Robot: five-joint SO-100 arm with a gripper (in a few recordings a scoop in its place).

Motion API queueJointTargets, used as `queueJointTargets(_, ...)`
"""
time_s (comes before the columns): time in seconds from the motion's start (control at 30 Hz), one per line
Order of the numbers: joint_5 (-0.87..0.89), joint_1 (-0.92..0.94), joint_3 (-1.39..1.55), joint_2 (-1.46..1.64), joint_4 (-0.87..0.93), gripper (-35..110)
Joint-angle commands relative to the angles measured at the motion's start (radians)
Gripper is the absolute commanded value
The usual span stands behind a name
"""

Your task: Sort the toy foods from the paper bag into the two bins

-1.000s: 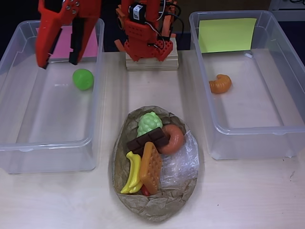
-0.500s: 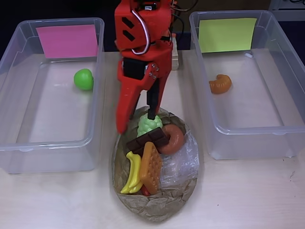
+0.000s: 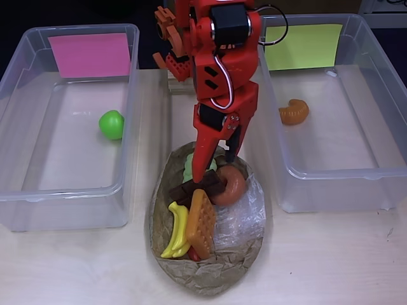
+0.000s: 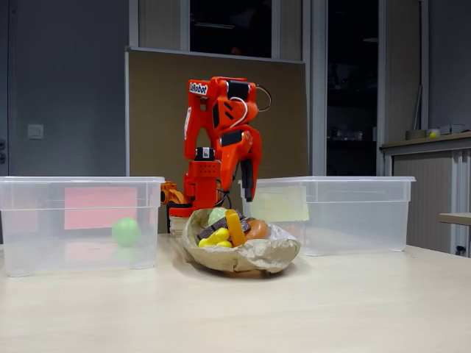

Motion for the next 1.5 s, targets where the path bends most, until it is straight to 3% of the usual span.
queueJointTargets(0.0, 0.026, -0.025, 0.048, 0.054, -0.041, 35)
queueJointTargets(0.8, -0.083, 0.092, 0.097, -0.097, -0.207, 21)
queueJointTargets(1.13, -0.150, 0.064, -0.040, -0.115, -0.129, 0)
queueJointTargets(1.47, -0.327, 0.063, -0.318, -0.156, 0.086, 0)
